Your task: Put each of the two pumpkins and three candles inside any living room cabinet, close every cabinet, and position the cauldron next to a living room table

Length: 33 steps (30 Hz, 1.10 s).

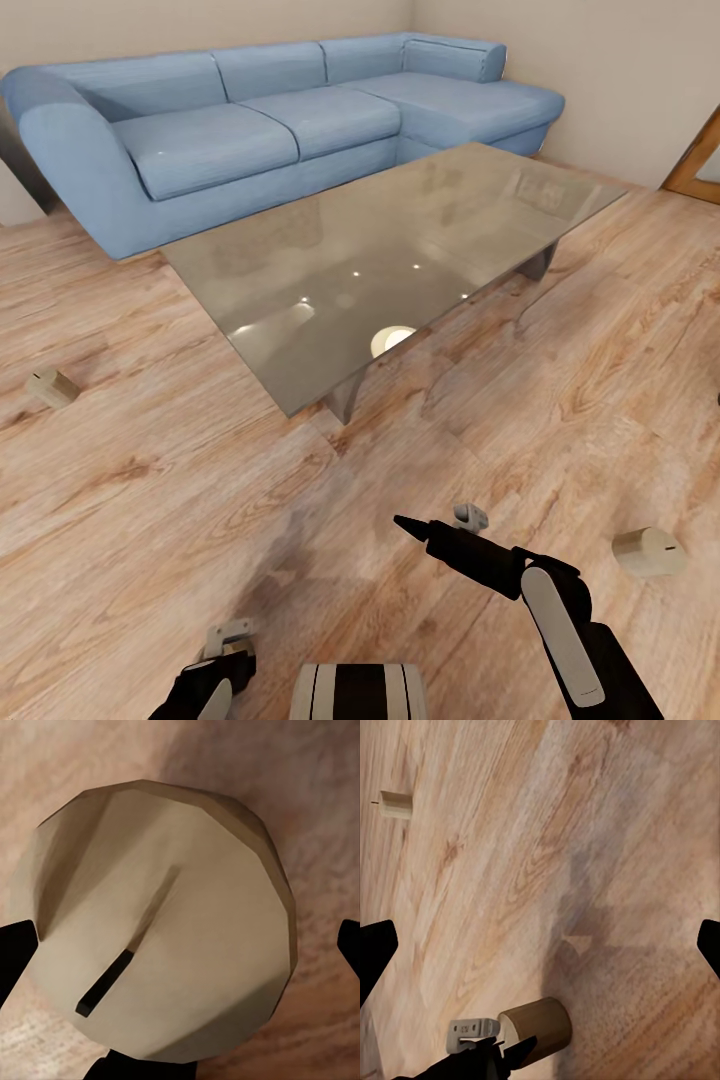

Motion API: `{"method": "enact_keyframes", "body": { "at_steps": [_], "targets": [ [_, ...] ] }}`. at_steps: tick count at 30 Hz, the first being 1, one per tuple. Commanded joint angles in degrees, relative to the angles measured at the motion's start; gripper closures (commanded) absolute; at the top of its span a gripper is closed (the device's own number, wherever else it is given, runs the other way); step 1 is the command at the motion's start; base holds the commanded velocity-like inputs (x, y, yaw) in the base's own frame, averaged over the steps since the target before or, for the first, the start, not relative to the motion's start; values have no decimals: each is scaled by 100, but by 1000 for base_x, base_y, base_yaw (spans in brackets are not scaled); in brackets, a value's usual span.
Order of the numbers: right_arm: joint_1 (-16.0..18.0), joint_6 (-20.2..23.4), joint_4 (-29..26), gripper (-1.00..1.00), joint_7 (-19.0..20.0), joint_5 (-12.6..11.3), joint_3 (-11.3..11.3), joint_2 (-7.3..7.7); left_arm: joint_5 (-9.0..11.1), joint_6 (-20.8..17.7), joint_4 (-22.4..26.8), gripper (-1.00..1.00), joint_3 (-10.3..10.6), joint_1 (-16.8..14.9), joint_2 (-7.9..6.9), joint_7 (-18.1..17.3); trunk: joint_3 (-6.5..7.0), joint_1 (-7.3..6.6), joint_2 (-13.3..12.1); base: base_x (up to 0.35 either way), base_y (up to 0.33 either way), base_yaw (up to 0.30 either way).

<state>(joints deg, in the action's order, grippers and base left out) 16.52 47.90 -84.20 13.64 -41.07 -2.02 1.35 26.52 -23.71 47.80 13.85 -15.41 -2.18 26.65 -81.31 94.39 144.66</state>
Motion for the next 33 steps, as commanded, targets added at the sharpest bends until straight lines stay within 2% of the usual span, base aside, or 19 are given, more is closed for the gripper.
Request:
{"method": "enact_keyframes", "body": {
  "at_steps": [1,2,3,27,29,33],
  "targets": [
    [0,0,0,-100,-1,-2,0,2,126,42,-69,-100,9,3,2,-99,-1,2,-1,0,0,0],
    [0,0,0,-100,1,-3,0,3,127,42,-69,-100,10,3,1,-99,-1,2,-1,0,0,0],
    [0,0,0,-100,0,-5,0,4,128,42,-69,100,8,3,0,-99,-1,2,-1,0,0,0],
    [0,4,0,-100,1,-15,0,5,176,42,-69,100,-5,4,-10,-99,-1,2,-1,0,0,0],
    [0,5,0,-100,3,-20,2,7,177,38,-69,100,-5,5,-12,-99,44,-3,-3,0,0,0],
    [0,5,0,-100,5,-26,6,13,178,36,-69,100,-5,4,-14,-99,44,-3,-3,0,0,0]
  ]
}}
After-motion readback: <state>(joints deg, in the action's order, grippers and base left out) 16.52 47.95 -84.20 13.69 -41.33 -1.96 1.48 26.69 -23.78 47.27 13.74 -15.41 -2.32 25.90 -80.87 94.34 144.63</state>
